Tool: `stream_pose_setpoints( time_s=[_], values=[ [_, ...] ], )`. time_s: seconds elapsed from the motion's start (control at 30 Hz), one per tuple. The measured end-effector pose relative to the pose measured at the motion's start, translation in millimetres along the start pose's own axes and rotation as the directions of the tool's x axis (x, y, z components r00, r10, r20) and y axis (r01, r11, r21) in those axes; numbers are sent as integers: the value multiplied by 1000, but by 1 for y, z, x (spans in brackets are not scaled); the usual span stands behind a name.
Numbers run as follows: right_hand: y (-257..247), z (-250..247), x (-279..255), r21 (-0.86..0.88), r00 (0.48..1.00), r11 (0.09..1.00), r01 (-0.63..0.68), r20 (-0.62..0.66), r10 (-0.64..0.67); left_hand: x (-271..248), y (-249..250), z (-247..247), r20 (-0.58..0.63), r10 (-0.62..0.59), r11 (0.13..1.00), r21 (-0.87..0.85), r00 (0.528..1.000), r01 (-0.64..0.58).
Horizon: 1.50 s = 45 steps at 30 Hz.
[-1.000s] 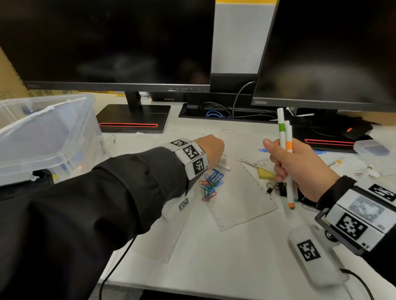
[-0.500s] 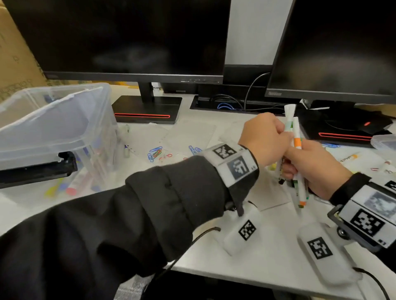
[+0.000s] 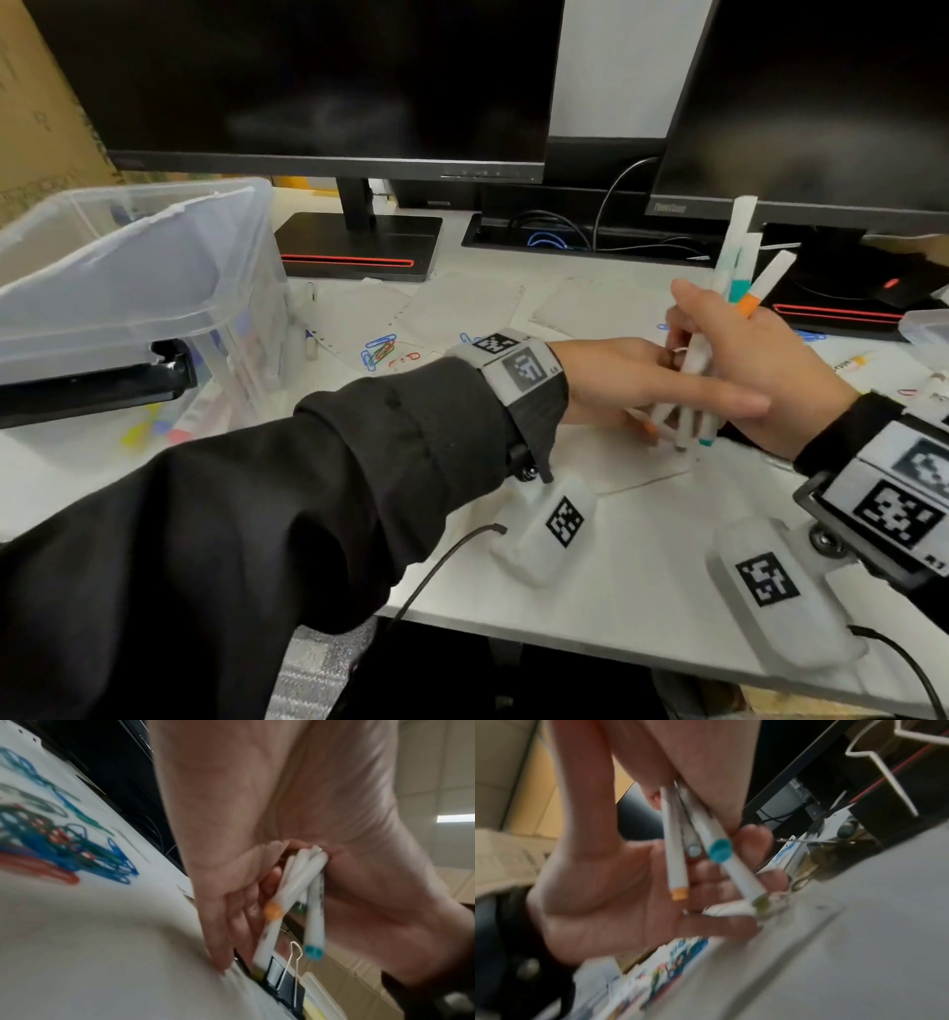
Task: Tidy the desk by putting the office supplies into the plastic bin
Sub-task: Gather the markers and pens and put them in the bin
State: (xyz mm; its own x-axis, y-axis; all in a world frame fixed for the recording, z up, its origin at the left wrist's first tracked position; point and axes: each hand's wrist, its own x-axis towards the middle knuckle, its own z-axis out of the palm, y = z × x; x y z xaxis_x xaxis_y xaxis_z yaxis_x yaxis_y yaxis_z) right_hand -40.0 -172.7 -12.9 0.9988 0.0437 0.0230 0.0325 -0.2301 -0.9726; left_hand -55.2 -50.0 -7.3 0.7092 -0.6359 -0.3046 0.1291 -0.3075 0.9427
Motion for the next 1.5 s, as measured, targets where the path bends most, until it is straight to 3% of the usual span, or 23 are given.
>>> stream_pose_setpoints(
  time_s=[0.1,0.17,0.27,0.33,0.4,0.57,0.63,0.73,0.87,0.93,1.03,1.1,1.17,1.27,1.37,1.5],
  values=[
    [-16,-3,-4,293,998,955,47,26,-57,5,-4,0,-25,-34,999,-32,999,33],
    [-24,-6,-4,349,994,932,100,5,-109,9,-3,3,-21,-37,990,-140,999,34],
    [-26,-9,-4,297,986,943,153,16,-165,11,12,5,11,20,950,-313,1000,-15],
    [-22,-12,-4,155,981,969,193,-6,-195,10,23,5,0,26,945,-325,1000,-25],
    [-17,-19,-3,52,979,978,201,-38,-199,10,29,4,-33,2,964,-267,999,-11],
    [-14,-29,-8,77,994,993,94,-56,-90,13,38,3,-258,-29,999,17,966,35],
    [-15,-28,-11,52,996,995,82,-34,-81,16,41,7,-268,5,994,109,964,25],
    [-21,-30,-14,-44,996,996,82,23,-81,17,45,19,-220,116,990,99,969,-96],
    [-29,-47,-20,-71,985,992,108,141,-98,20,45,26,-246,147,989,56,958,-138],
    [-29,-60,-17,-98,996,995,32,81,-24,21,45,23,-304,110,994,26,946,-107],
    [-24,-80,-8,-99,975,979,-180,-153,164,25,40,14,-406,24,999,-28,913,-39],
    [-16,-88,-9,-186,962,960,-210,-215,168,29,34,7,-460,-52,999,-26,887,45],
    [-2,-93,-12,-452,982,876,-165,-156,105,34,28,5,-491,-113,990,14,864,138],
    [10,-87,-15,-762,994,639,-100,-45,102,40,25,8,-516,-174,971,54,839,235],
    [7,-78,-13,-855,986,514,-67,22,165,47,25,11,-535,-172,957,107,827,268],
    [4,-71,-14,-911,976,411,-29,64,210,55,25,15,-550,-137,915,248,824,317]
  ],
)
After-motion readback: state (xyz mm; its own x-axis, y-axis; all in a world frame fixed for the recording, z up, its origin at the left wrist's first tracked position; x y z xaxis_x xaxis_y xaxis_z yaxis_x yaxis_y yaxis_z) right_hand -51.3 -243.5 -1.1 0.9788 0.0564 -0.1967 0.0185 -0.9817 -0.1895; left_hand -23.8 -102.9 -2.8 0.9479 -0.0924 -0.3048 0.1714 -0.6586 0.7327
